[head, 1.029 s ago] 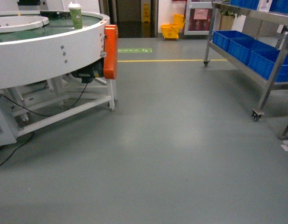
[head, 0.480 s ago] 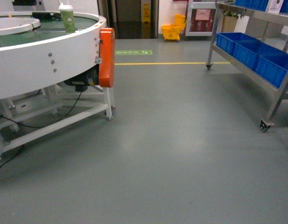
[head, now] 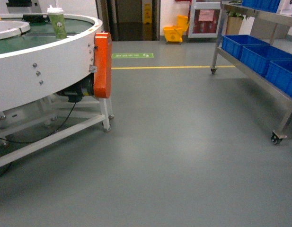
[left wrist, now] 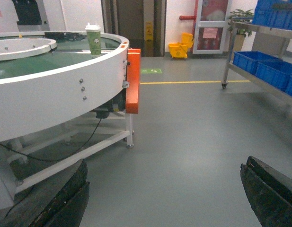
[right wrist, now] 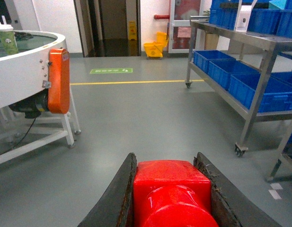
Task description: Pick red block from blue box to shelf
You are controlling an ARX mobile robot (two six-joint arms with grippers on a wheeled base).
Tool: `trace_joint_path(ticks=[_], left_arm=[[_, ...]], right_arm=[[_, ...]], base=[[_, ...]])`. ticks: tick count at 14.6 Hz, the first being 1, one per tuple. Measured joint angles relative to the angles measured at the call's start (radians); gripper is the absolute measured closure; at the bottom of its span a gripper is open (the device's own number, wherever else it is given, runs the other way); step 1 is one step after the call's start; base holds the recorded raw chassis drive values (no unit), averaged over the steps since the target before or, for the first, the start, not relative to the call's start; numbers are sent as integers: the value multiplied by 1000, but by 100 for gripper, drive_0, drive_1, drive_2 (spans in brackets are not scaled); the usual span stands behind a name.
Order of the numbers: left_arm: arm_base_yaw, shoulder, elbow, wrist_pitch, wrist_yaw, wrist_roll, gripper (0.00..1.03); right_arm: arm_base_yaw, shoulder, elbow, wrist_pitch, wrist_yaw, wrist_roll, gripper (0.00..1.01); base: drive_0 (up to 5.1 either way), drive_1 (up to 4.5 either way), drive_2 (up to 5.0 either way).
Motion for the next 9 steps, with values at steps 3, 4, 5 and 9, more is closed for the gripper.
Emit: trace_joint_path(ticks=[3, 4, 5, 9], left_arm=[[0, 0, 0, 4, 0, 0, 5], [0, 0, 0, -2, -2, 0, 5], [0, 0, 0, 0, 0, 0, 5], [0, 0, 0, 0, 0, 0, 5]], right_arm=[[0, 0, 0, 5, 0, 0, 73], [0, 0, 0, 5, 0, 0, 73], [0, 0, 0, 3, 0, 0, 73], [0, 0, 0, 4, 0, 0, 73]], base=[[0, 430, -430], [2, 433, -428], [2, 434, -430], [9, 441, -422]])
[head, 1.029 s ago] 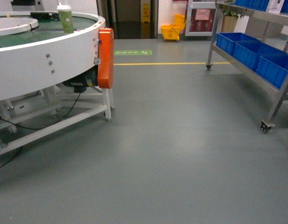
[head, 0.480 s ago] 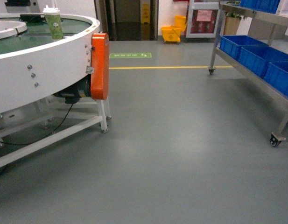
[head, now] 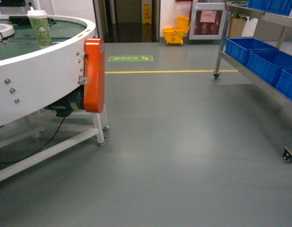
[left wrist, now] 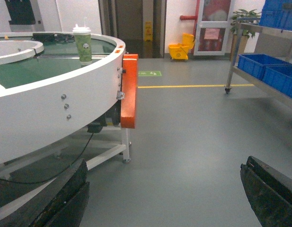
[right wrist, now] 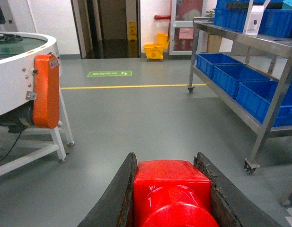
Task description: Pick red block from blue box to shelf
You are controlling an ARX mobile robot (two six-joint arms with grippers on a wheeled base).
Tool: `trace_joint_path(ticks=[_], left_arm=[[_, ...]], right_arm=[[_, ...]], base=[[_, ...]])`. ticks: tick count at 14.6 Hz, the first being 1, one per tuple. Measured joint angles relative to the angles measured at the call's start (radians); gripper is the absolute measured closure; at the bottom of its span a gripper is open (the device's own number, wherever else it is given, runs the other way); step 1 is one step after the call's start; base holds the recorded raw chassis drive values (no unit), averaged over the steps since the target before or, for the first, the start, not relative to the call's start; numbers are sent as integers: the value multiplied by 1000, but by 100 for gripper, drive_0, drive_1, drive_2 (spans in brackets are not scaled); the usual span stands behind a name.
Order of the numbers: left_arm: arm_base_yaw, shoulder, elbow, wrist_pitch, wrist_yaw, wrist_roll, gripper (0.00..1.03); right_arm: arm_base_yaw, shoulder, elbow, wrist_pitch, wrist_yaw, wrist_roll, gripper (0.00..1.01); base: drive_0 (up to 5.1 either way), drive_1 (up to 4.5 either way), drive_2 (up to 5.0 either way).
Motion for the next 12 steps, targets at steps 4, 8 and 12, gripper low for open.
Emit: trace_joint_path(ticks=[4, 8, 12], left_arm=[[0, 0, 0, -3, 0, 0, 5], [0, 0, 0, 2, 0, 0, 5], [1, 0, 0, -5, -2, 0, 5]], right_arm=[[0, 0, 0, -4, 0, 0, 73], [0, 0, 0, 2, 0, 0, 73], [0, 0, 0, -3, 0, 0, 73]], base=[[11, 443, -421], [4, 436, -428], [-97, 11, -205]])
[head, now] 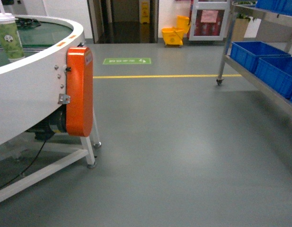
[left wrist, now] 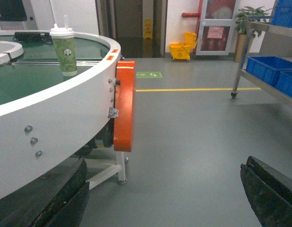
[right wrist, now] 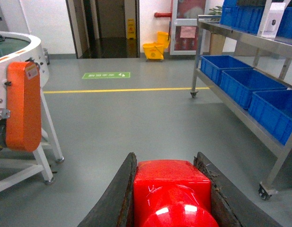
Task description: Pick red block from blue box to shelf
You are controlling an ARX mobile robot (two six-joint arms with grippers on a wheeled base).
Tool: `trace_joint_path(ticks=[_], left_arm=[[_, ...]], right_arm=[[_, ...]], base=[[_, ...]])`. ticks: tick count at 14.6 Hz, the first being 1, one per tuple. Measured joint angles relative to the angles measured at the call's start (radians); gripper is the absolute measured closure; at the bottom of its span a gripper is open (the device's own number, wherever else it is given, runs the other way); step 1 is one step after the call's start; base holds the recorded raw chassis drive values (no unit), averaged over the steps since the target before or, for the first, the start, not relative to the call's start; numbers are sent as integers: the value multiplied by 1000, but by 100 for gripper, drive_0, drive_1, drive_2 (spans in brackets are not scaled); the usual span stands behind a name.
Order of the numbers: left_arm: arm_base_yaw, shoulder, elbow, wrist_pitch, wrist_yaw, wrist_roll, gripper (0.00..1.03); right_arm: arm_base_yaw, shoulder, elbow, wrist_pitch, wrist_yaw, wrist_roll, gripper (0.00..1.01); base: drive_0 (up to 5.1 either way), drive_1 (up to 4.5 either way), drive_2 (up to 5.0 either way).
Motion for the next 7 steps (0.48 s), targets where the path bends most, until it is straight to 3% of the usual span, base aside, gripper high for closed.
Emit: trace_joint_path(ticks=[7], left_arm=[[0, 0, 0, 6, 2, 0, 5]], right_arm=[[0, 0, 0, 4, 0, 0, 73]], base=[[-179, -179, -179]])
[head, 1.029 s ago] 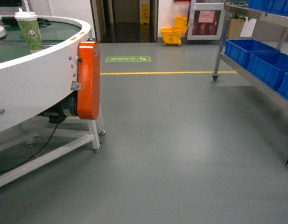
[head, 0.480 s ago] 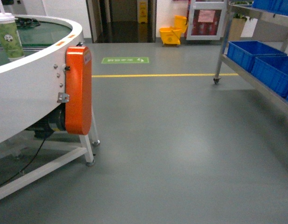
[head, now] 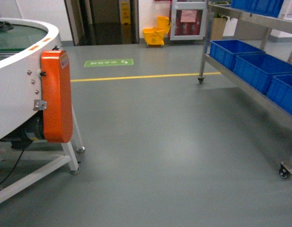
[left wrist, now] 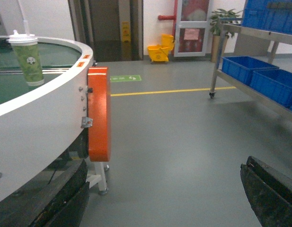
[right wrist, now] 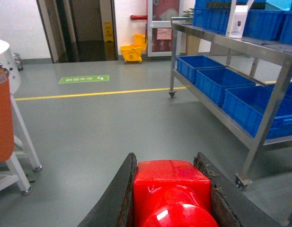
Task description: Pick red block from blue box to shelf
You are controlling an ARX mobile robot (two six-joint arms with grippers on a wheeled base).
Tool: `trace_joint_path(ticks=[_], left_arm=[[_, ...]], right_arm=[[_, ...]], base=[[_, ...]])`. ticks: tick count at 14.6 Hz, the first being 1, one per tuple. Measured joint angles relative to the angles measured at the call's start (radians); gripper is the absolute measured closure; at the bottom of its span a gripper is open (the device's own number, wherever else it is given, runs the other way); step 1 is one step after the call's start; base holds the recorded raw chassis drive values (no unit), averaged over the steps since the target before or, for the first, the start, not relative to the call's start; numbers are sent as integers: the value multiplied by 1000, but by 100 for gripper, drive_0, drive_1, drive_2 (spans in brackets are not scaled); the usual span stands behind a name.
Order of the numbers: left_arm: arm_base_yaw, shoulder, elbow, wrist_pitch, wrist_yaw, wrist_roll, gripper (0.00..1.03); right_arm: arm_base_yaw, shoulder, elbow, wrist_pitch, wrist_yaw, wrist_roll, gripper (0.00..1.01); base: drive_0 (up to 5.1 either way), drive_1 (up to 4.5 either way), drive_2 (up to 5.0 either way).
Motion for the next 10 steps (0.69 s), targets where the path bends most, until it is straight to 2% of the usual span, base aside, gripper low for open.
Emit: trace_joint_path(ticks=[10], left_arm=[[0, 0, 0, 0, 0, 0, 5]], right_arm=[[0, 0, 0, 0, 0, 0, 73]], base=[[-155, -155, -155]])
